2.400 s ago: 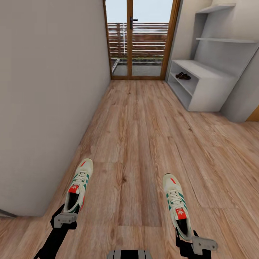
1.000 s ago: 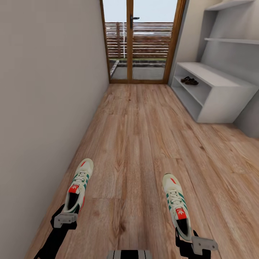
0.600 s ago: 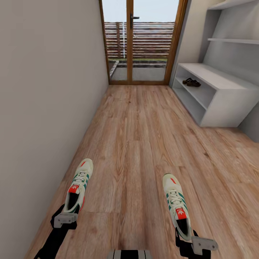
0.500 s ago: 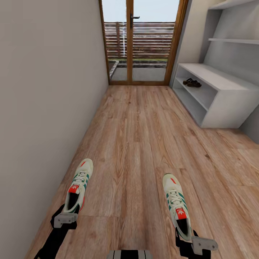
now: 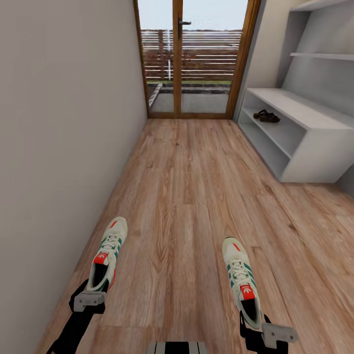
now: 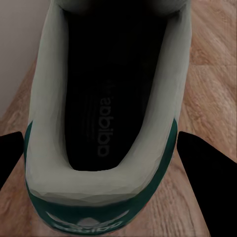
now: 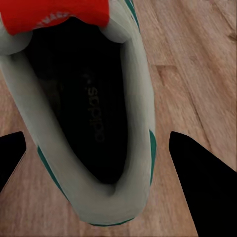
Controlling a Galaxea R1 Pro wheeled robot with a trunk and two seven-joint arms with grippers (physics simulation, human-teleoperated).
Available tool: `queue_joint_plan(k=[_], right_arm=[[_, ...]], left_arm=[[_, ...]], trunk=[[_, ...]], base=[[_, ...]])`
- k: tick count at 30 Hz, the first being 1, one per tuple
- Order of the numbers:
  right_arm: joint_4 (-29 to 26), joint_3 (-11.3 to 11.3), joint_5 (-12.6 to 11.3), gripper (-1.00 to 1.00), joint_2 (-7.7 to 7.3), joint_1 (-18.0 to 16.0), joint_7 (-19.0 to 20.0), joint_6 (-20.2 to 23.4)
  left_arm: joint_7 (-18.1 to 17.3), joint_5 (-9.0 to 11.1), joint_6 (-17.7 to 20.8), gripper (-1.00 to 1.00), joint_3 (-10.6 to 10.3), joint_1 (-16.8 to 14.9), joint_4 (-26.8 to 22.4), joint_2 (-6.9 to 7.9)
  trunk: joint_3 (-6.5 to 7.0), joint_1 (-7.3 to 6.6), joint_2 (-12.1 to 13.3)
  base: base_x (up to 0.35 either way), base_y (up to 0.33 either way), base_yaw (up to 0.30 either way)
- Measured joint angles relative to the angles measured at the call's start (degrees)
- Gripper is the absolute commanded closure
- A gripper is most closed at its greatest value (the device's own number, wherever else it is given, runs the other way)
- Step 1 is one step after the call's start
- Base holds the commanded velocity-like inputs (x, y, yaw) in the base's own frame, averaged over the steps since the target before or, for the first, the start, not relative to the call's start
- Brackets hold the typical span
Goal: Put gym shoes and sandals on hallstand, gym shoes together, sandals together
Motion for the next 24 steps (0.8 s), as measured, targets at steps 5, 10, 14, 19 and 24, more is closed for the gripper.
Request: queue_joint_plan(k=[5,10,14,19,24], right_arm=[[0.00,0.00,0.00,1.00,0.00,0.00,0.00,0.00],[0.00,0.00,0.00,1.00,0.00,0.00,0.00,0.00],[0.00,0.00,0.00,1.00,0.00,0.00,0.00,0.00],[0.00,0.00,0.00,1.00,0.00,0.00,0.00,0.00],[0.00,0.00,0.00,1.00,0.00,0.00,0.00,0.00]], left_arm=[[0.00,0.03,0.00,1.00,0.00,-0.47,0.95,0.00],[0.00,0.01,0.00,1.00,0.00,-1.75,2.96,0.00],[0.00,0.00,0.00,1.00,0.00,-2.34,3.87,-0.01],[0.00,0.00,0.00,1.00,0.00,-2.53,4.15,-0.01],[0.00,0.05,0.00,1.00,0.00,-2.59,4.23,-0.01]], trunk=[[0.00,0.00,0.00],[0.00,0.00,0.00],[0.00,0.00,0.00],[0.00,0.00,0.00],[0.00,0.00,0.00]], base=[[0.328,0.000,0.000],[0.328,0.000,0.000],[0.328,0.000,0.000],[0.328,0.000,0.000],[0.328,0.000,0.000]])
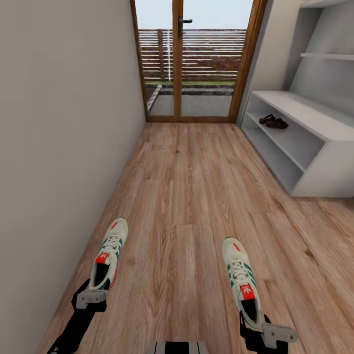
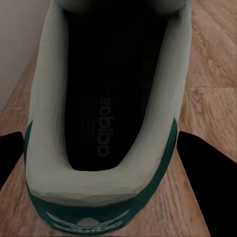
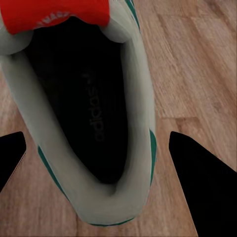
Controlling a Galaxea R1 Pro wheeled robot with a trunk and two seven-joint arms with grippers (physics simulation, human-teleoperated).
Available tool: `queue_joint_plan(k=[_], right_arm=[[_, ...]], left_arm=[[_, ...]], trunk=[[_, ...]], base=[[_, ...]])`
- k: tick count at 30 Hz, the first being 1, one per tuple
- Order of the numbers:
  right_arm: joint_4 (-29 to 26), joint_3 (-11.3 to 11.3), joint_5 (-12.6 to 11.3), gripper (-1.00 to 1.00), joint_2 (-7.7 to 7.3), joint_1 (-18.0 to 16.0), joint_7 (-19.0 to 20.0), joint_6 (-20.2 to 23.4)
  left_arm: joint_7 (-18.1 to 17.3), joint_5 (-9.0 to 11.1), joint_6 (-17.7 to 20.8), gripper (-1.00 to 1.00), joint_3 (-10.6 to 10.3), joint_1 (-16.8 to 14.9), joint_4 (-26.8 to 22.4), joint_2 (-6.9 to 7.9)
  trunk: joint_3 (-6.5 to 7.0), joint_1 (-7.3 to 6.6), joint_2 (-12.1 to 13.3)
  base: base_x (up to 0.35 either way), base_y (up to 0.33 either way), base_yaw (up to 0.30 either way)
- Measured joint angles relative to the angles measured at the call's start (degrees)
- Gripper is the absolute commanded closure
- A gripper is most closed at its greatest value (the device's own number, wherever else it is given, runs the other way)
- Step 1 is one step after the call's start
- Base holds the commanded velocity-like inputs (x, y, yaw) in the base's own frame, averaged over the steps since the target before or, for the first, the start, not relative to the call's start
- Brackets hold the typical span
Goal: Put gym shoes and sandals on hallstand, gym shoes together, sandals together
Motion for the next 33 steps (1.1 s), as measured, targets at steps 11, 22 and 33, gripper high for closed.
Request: queue_joint_plan(k=[11,22,33], right_arm=[[0.00,0.00,0.00,1.00,0.00,0.00,0.00,0.00],[0.00,0.00,0.00,1.00,0.00,0.00,0.00,0.00],[0.00,0.00,0.00,1.00,0.00,0.00,0.00,0.00]], left_arm=[[0.00,-0.07,0.00,1.00,0.00,-0.04,0.05,0.00],[0.00,-0.20,0.00,1.00,-0.08,-0.04,0.05,0.00],[0.00,-0.23,0.00,1.00,-0.09,-0.04,0.06,0.00]], trunk=[[0.00,0.00,0.00],[0.00,0.00,0.00],[0.00,0.00,0.00]], base=[[0.328,0.000,0.000],[0.328,0.000,0.000],[0.328,0.000,0.000]])
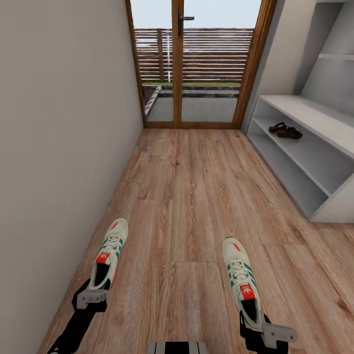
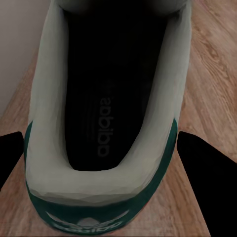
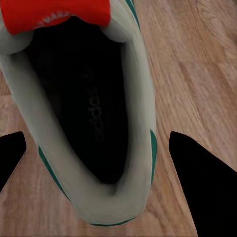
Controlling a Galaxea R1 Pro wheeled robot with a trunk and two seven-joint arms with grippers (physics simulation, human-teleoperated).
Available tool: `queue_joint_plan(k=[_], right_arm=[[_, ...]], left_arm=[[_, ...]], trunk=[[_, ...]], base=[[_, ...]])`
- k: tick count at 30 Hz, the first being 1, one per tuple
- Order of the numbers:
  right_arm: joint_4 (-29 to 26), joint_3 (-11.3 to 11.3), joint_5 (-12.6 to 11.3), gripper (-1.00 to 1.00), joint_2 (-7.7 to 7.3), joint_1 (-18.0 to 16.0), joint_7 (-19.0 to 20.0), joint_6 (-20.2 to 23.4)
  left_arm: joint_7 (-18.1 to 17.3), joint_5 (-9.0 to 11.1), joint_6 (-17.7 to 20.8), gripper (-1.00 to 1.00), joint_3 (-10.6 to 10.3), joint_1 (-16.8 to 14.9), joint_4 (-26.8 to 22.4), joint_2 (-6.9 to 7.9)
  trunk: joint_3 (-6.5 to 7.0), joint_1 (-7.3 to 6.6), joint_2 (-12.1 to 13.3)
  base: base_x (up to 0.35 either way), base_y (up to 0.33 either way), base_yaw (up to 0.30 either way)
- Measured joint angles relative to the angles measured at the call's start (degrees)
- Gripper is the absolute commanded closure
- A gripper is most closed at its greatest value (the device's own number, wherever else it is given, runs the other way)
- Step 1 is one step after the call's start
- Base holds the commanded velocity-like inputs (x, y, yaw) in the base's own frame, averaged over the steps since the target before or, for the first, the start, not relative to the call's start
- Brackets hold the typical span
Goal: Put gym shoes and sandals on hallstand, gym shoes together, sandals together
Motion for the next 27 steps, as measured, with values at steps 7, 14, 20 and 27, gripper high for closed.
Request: queue_joint_plan(k=[7,14,20,27], right_arm=[[0.00,0.00,0.00,1.00,0.00,0.00,0.00,0.00],[0.00,0.00,0.00,1.00,0.00,0.00,0.00,0.00],[0.00,0.00,0.00,1.00,0.00,0.00,0.00,0.00],[0.00,0.00,0.00,1.00,0.00,0.00,0.00,0.00]], left_arm=[[0.00,0.01,0.00,1.00,0.00,0.00,0.00,-0.03],[0.00,0.01,0.00,1.00,0.00,0.00,0.00,-0.04],[0.00,0.01,0.00,1.00,0.00,0.00,0.00,-0.03],[0.00,0.01,0.00,1.00,0.00,0.00,0.00,-0.01]], trunk=[[0.00,0.00,0.00],[0.00,0.00,0.00],[0.00,0.00,0.00],[0.00,0.00,0.00]], base=[[0.328,0.000,0.000],[0.328,0.000,0.000],[0.328,0.000,0.000],[0.328,0.000,0.000]])
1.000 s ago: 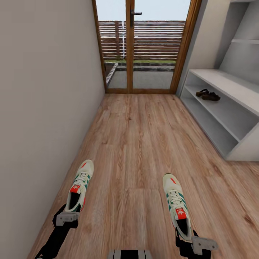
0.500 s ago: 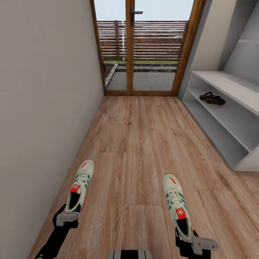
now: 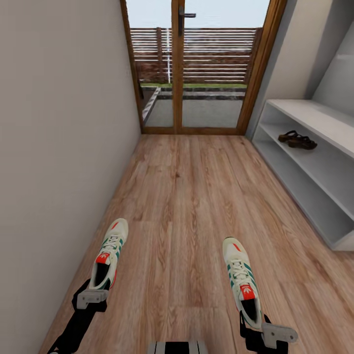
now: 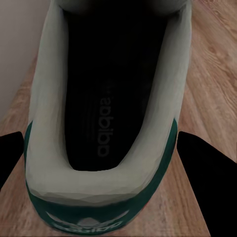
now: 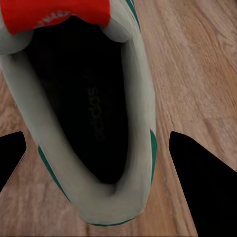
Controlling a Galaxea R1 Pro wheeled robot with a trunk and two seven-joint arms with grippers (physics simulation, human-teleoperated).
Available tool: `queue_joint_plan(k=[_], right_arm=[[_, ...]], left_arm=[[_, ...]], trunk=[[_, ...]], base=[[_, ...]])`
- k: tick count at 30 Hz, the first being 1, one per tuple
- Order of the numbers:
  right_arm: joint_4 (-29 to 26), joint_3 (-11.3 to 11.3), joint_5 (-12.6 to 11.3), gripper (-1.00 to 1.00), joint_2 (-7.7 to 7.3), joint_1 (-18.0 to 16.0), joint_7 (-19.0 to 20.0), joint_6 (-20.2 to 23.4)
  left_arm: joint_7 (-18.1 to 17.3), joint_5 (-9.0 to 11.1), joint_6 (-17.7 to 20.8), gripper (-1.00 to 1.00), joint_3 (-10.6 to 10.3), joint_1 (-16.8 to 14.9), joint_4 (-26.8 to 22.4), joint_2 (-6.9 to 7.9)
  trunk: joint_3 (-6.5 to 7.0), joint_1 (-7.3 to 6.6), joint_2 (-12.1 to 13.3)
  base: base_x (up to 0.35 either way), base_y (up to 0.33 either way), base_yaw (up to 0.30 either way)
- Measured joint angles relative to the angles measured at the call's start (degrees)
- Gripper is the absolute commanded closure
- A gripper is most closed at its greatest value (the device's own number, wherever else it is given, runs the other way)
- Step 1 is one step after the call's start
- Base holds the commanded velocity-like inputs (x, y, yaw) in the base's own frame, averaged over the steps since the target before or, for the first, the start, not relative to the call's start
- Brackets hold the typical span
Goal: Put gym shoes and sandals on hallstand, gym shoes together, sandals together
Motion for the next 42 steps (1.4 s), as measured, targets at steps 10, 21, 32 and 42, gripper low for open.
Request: queue_joint_plan(k=[10,21,32,42], right_arm=[[0.00,0.00,0.00,1.00,0.00,0.00,0.00,0.00],[0.00,0.00,0.00,1.00,0.00,0.00,0.00,0.00],[0.00,0.02,0.00,1.00,0.00,0.00,0.00,0.00],[0.00,0.03,0.00,1.00,0.00,0.00,0.00,0.00]], left_arm=[[0.00,0.00,0.00,1.00,0.00,0.00,0.00,-0.04],[0.00,0.00,0.00,1.00,0.00,0.00,0.00,-0.02],[0.00,-0.01,0.02,1.00,0.00,0.00,0.00,-0.04],[0.00,0.00,0.05,1.00,0.00,0.00,0.00,-0.07]], trunk=[[0.00,0.00,0.00],[0.00,0.00,0.00],[0.00,0.00,0.00],[0.00,0.00,0.00]], base=[[0.328,0.000,0.000],[0.328,0.000,0.000],[0.328,0.000,0.000],[0.328,0.000,0.000]])
